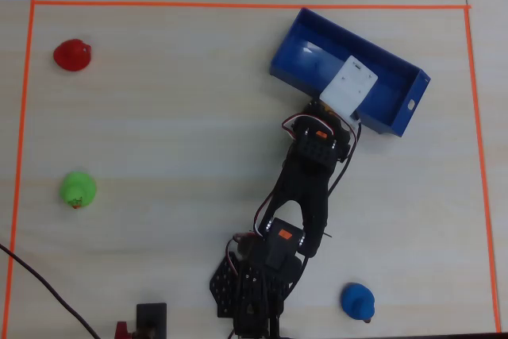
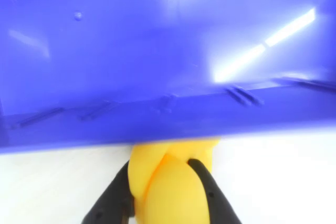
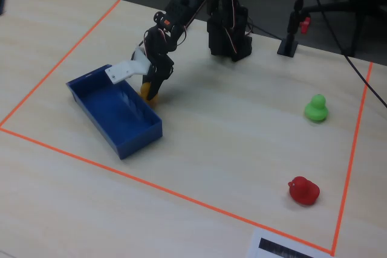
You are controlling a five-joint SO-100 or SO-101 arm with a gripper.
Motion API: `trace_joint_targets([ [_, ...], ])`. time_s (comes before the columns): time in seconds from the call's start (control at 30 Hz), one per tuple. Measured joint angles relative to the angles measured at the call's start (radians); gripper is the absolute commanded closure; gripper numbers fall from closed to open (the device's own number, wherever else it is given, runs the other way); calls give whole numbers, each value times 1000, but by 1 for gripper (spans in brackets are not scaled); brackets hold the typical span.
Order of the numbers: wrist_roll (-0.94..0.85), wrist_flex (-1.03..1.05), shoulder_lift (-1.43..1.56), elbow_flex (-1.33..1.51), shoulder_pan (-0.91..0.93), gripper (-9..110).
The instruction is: Grasp yellow duck and put it into box.
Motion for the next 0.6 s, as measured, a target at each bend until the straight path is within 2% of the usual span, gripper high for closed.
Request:
trace_joint_targets([
  [0.3, 146, 261, 393, 140, 176, 101],
  [0.43, 213, 319, 552, 115, 149, 101],
  [0.6, 261, 324, 479, -38, 43, 101],
])
